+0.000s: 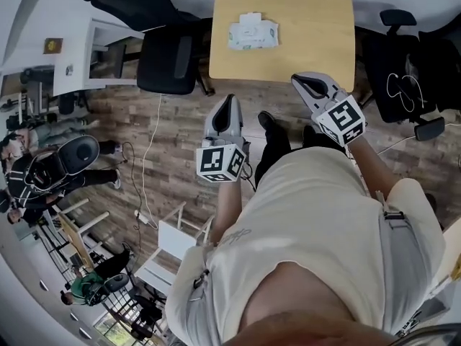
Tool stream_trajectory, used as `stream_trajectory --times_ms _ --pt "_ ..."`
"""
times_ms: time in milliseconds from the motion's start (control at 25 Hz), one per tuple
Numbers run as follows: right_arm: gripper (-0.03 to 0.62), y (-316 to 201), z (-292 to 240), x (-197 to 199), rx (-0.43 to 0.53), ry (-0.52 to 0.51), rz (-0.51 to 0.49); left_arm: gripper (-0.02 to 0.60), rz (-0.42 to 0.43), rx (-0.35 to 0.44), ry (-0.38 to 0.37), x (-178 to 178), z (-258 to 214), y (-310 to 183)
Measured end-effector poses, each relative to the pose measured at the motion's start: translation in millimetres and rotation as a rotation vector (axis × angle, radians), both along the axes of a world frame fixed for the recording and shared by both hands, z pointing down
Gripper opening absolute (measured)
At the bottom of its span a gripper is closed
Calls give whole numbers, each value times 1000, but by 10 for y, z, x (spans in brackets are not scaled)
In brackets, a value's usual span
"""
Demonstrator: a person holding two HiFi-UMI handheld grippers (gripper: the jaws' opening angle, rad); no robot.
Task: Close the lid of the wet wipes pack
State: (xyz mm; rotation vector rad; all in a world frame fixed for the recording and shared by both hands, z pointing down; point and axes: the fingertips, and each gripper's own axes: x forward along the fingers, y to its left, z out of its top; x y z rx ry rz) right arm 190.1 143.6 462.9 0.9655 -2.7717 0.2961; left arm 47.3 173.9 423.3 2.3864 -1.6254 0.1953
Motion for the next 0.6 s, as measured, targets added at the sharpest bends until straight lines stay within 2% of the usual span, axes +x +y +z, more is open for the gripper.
stream_trajectory --times_ms 120,240,440,600 --pt "0 -246 -126 -200 13 1 27 17 45 54 6 -160 -186 -274" --pt "0 -426 -300 -482 52 9 51 17 78 74 -2 -420 -268 -423" --pt "1 -731 -489 -921 67 -29 141 17 128 43 -33 -948 -148 -591" --pt "1 -871 -518 -1145 70 -16 192 17 147 -1 -16 -1284 56 -738"
